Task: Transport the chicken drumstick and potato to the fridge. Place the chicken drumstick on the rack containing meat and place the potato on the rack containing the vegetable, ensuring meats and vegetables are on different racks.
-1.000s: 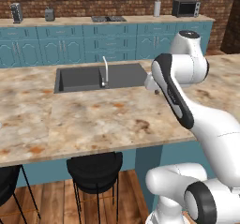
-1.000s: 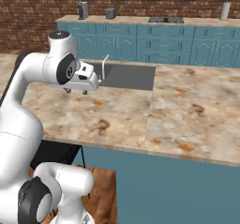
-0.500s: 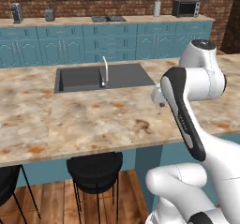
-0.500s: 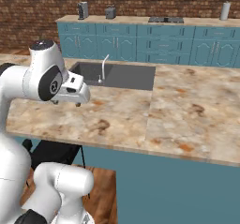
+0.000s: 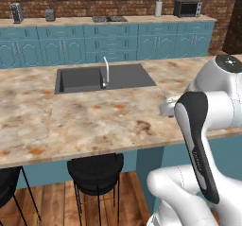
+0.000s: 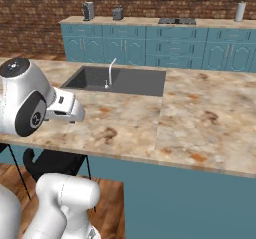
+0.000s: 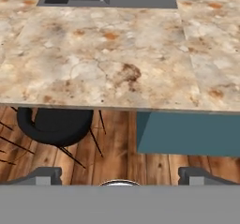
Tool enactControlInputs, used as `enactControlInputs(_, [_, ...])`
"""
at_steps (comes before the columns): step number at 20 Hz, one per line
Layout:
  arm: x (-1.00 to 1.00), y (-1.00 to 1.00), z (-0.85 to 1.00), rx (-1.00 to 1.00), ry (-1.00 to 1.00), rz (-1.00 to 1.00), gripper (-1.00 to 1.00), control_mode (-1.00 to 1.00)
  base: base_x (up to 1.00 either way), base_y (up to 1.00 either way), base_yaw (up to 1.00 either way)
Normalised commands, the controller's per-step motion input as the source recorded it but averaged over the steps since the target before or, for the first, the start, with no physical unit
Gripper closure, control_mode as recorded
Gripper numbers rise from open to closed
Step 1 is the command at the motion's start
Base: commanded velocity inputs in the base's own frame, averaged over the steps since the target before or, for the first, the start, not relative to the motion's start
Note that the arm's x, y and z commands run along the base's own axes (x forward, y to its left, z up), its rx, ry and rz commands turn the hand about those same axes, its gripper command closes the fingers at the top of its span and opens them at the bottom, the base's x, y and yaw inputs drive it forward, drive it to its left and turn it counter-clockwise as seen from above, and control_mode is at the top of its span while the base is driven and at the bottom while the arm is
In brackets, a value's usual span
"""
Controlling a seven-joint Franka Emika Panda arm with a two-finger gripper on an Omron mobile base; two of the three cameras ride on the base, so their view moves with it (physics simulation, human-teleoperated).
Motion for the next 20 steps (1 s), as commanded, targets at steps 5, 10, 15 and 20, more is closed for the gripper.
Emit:
enactControlInputs(5, [-0.33,0.09,0.26,0.00,-0.04,0.00,-1.00,1.00,-0.10,0.37,0.00])
enactControlInputs(10, [0.00,0.00,0.00,0.00,0.00,0.00,-1.00,1.00,-0.45,1.00,0.00])
enactControlInputs(15, [0.00,0.00,0.00,0.00,0.00,0.00,-1.00,1.00,-0.43,1.00,0.00])
enactControlInputs(20, [0.00,0.00,0.00,0.00,0.00,0.00,-1.00,1.00,-0.03,1.00,0.00])
